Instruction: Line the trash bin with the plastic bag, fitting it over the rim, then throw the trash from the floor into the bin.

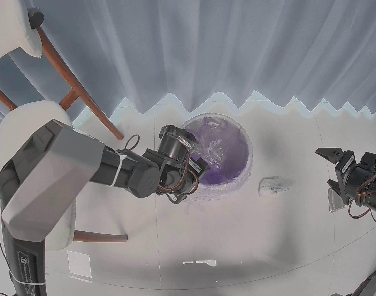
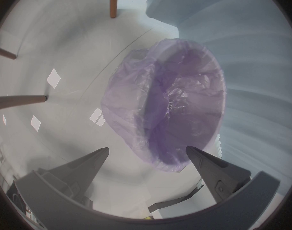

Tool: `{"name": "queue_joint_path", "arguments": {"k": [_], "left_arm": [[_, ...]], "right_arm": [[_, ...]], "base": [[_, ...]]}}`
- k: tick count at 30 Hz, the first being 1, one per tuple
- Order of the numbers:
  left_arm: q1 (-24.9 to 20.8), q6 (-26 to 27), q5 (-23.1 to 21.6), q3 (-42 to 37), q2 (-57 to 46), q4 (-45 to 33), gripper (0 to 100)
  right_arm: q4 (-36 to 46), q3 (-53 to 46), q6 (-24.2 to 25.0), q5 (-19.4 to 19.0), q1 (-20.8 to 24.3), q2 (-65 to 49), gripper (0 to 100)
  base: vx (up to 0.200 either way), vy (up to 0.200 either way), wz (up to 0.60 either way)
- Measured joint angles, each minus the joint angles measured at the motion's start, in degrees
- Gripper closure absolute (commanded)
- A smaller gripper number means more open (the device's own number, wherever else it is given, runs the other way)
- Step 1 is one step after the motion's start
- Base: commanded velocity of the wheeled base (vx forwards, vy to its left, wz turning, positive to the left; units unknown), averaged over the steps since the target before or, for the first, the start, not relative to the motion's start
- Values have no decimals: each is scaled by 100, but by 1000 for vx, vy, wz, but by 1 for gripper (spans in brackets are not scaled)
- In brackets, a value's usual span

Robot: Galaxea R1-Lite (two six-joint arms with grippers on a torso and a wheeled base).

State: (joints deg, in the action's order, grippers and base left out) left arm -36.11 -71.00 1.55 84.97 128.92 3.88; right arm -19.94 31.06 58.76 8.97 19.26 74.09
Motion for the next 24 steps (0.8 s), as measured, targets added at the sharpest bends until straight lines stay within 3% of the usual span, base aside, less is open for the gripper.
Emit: {"name": "queue_joint_path", "arguments": {"k": [7,8,18,24], "left_arm": [[-2,-293,12,500,496,-88,0],[-2,-296,15,530,564,-88,100],[4,-219,20,633,802,-84,100],[111,216,20,660,767,-284,100]], "right_arm": [[-4,-28,-2,-2,-5,-28,0],[-4,-30,0,0,-5,-28,0],[-6,-39,44,-2,11,-34,0],[-9,-48,61,-2,28,-39,0]], "base": [[0,0,0],[0,0,0],[0,0,0],[0,0,0]]}}
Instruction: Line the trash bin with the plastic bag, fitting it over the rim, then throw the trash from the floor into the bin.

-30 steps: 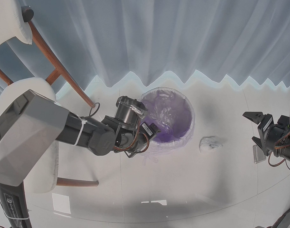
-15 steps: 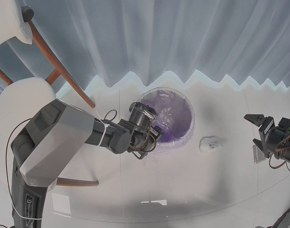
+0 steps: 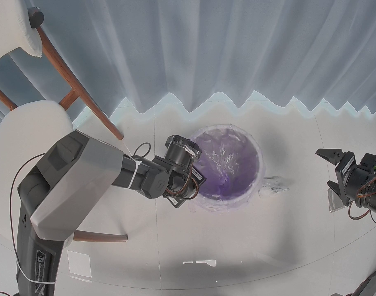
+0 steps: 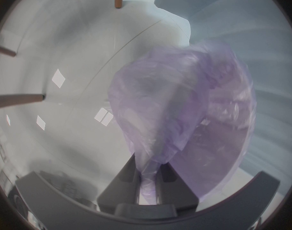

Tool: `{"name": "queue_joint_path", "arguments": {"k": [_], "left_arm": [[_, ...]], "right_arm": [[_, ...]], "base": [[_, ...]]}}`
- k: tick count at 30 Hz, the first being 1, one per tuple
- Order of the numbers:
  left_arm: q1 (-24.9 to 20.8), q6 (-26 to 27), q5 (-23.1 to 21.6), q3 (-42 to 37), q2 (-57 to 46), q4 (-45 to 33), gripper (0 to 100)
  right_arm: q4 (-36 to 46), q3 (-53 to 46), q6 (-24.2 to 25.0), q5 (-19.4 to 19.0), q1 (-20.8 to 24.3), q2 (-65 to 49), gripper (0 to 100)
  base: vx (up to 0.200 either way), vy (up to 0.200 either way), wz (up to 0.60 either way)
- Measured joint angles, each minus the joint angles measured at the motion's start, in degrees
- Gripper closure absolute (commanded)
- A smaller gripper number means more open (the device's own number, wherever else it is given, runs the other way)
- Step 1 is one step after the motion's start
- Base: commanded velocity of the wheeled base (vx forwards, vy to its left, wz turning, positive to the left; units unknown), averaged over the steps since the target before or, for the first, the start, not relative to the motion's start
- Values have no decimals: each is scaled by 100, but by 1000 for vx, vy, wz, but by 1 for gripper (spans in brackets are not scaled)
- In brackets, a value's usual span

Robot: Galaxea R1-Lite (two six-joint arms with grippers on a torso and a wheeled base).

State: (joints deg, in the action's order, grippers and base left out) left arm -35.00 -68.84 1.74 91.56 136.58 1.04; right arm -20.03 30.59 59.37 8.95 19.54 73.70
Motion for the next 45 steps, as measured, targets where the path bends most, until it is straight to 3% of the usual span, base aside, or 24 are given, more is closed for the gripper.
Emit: {"name": "queue_joint_path", "arguments": {"k": [20,27,30,45], "left_arm": [[549,3958,224,278,-834,-601,100],[579,5286,93,69,-1134,-585,100],[577,5762,-212,-132,-1235,-566,100],[669,5908,-302,-857,-1278,-464,100]], "right_arm": [[16,-230,5,-72,49,-116,0],[18,-336,5,-99,66,-201,0],[16,-358,2,-104,72,-221,0],[-2,-366,-4,-138,101,-240,0]], "base": [[0,0,0],[0,0,0],[0,0,0],[0,0,0]]}}
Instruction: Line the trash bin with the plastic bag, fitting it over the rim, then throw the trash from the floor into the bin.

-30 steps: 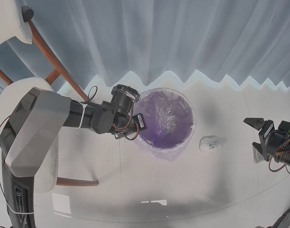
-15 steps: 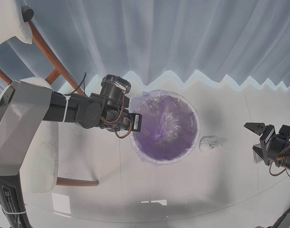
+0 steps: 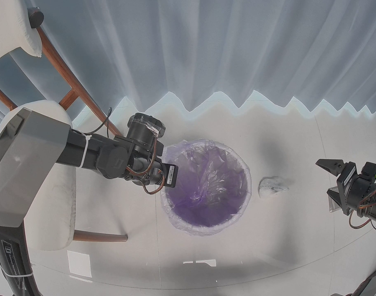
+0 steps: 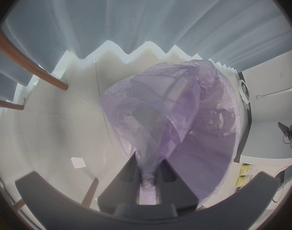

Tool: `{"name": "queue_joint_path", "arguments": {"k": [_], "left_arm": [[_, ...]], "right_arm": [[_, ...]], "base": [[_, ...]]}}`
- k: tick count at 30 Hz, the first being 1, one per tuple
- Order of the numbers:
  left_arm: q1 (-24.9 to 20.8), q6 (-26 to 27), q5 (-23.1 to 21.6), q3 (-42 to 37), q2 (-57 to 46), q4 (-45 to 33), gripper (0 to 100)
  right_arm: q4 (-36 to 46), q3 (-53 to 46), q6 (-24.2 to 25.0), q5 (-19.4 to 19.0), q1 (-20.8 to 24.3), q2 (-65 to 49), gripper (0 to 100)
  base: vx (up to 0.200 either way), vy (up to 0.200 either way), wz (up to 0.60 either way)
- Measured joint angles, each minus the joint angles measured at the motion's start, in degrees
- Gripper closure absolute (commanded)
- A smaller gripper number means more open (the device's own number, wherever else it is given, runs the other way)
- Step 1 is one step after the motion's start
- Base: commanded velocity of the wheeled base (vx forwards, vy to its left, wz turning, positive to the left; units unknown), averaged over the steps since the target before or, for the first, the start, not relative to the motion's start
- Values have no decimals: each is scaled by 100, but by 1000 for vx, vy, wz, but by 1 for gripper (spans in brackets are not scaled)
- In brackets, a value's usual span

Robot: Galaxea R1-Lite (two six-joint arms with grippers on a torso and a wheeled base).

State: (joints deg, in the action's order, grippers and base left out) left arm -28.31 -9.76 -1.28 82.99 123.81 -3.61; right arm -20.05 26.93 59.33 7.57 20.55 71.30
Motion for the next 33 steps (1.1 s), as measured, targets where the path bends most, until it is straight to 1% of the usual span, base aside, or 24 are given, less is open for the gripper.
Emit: {"name": "queue_joint_path", "arguments": {"k": [16,17,24,33], "left_arm": [[63,-16,38,-113,425,396,100],[67,-20,39,-118,436,396,0],[80,-52,33,-124,472,405,0],[45,-351,112,-138,351,407,0]], "right_arm": [[9,-22,-13,-11,0,-11,0],[9,-23,-18,-11,0,-11,0],[13,-33,-27,-11,0,-13,0],[16,-52,-29,-13,0,-16,0]], "base": [[0,0,0],[0,0,0],[0,0,0],[0,0,0]]}}
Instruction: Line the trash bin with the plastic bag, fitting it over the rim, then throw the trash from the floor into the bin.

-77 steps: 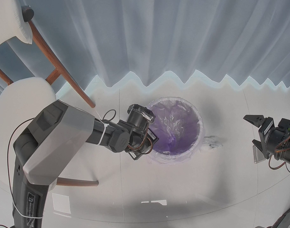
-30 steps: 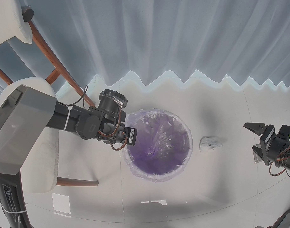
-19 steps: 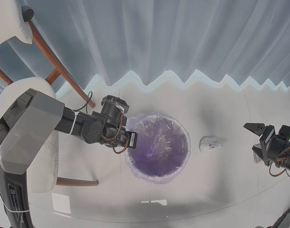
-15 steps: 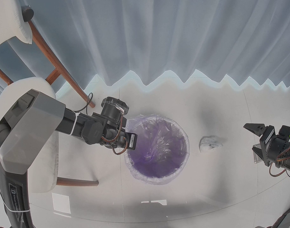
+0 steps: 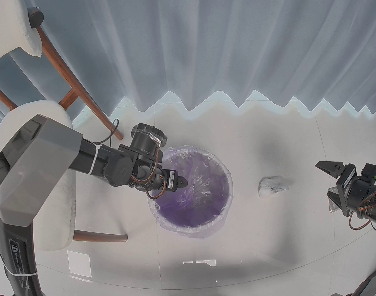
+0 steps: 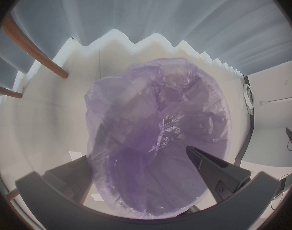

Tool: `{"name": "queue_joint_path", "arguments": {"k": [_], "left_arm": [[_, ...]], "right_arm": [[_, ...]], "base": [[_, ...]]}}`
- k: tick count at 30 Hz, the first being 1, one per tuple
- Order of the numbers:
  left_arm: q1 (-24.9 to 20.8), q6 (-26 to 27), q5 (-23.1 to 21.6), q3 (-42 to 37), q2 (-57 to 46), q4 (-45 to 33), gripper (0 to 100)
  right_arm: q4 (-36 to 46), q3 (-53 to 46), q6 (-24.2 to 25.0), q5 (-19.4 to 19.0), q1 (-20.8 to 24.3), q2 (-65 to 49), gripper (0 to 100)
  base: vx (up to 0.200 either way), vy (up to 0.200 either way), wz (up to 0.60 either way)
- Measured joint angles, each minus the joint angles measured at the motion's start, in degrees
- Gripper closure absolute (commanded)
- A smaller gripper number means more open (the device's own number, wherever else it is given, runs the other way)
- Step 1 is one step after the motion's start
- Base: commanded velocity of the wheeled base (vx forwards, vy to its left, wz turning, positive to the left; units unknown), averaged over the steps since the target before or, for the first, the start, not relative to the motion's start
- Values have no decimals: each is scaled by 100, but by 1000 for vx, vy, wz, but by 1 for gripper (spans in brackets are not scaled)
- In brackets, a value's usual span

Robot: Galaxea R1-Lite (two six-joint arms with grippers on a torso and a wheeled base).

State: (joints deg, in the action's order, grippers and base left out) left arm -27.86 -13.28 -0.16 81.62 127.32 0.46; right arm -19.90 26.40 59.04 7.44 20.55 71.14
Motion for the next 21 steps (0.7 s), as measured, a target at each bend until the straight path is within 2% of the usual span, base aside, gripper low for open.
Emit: {"name": "queue_joint_path", "arguments": {"k": [5,9,21], "left_arm": [[-9,-104,78,-249,-456,7,0],[-17,-145,98,-783,-1007,9,0],[-85,-213,40,-3328,-3261,528,0]], "right_arm": [[9,-34,2,-9,0,0,0],[11,-78,2,-46,0,-1,0],[24,-221,-30,-115,39,-1,0]], "base": [[0,0,0],[0,0,0],[0,0,0]]}}
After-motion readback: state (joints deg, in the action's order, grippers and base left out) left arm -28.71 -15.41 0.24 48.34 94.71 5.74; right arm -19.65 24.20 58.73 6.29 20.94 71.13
